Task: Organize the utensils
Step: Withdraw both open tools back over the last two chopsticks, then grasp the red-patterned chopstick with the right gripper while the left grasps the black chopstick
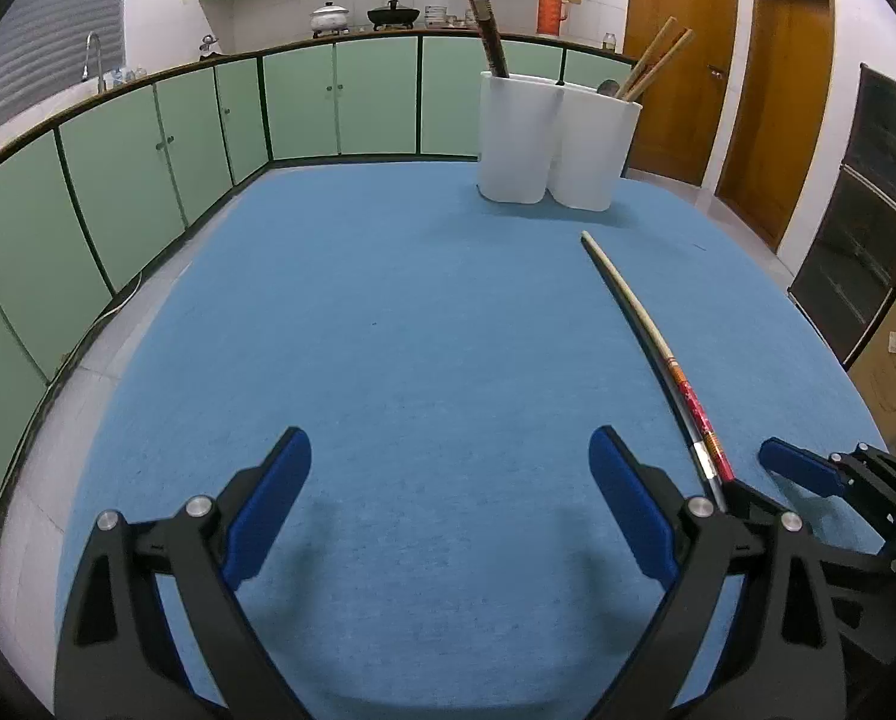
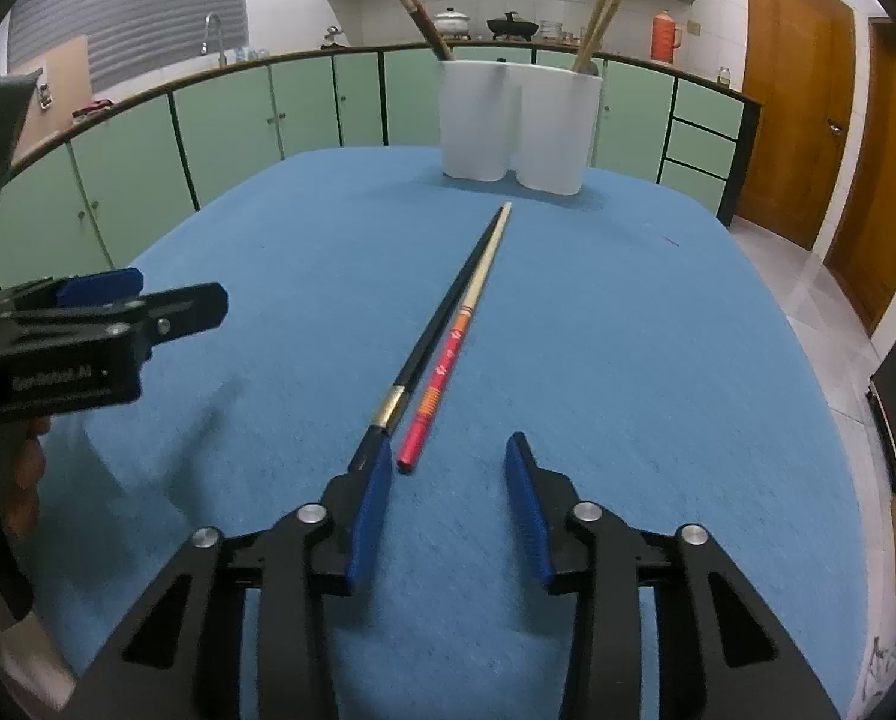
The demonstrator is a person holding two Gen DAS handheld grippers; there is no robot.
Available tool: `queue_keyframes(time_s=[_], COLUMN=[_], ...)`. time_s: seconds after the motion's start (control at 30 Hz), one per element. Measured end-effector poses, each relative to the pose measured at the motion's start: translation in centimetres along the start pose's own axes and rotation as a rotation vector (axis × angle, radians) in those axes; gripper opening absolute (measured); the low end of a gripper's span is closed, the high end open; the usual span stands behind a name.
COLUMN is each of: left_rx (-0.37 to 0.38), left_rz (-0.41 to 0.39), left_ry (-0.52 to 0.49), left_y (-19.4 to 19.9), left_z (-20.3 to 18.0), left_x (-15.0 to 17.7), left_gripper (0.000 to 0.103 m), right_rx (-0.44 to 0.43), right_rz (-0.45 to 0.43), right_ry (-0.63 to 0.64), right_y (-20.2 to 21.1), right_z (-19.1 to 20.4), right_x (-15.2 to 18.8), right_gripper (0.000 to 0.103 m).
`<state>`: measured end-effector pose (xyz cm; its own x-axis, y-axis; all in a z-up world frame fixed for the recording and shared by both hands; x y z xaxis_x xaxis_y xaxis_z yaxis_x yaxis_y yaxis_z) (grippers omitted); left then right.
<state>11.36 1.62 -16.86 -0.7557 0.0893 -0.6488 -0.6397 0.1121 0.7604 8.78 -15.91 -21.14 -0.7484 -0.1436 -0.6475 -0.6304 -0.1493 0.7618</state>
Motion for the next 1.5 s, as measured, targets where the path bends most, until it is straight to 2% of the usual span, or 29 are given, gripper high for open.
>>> queue_keyframes(time_s=[0.13,0.3,0.4,0.67,0.83,1.13,1.37,1.5], left_rx=[-0.004,-0.003,0.004,0.02,0.023,0.062,0.107,0.11], left_rz=[0.0,0.001,-0.001,-0.005,-0.005,0.004,0.027,0.037], left_ry=[0.004,0.001,-0.011,-0.051,-0.065,-0.108,-0.141,-0.153], left_y=[0.0,-0.1,-0.1,0.0,0.0,0.0,-0.6,-1.1], left_z=[0.2,-0.2,-0.8,-2.7,-3.5,-6.1,-9.0,-10.2], left_x=[0.1,0.0,0.0,0.3,0.5,1.1,1.7,2.0], left_gripper=[0.091,0.091,0.091,0.091,0.091,0.091,0.091,0.08], right_rx=[0.001,0.004,0.015,-0.031,-0.036,0.025,0.033,0.032], right_rz=[0.001,0.001,-0.001,-0.004,-0.003,-0.019,-0.029,-0.031], right_ry=[-0.005,-0.058,-0.089,-0.12,-0.135,-0.297,-0.32,-0.312], right_y=[-0.3,-0.3,-0.3,-0.5,-0.7,0.8,1.3,1.3], right_z=[0.1,-0.8,-1.6,-2.3,-2.5,-7.3,-8.7,-8.8], right_x=[-0.5,-0.5,-0.5,-0.6,-0.7,1.2,1.8,1.9], right_gripper=[0.029,0.007,0.007,0.009,0.006,0.006,0.006,0.006])
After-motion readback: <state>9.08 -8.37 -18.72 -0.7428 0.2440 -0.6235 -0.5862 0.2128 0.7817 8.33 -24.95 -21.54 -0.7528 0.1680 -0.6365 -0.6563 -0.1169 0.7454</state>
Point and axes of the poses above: each gripper's, at about its wrist camera, not at the fingertips, and y roughly against the way its jaws point, z to its left, x to its underside, the point moved 3 cm from there along -y, roughly the way its jaws point, and after that the axes turned 6 degrees about z, right-handed, at the moved point
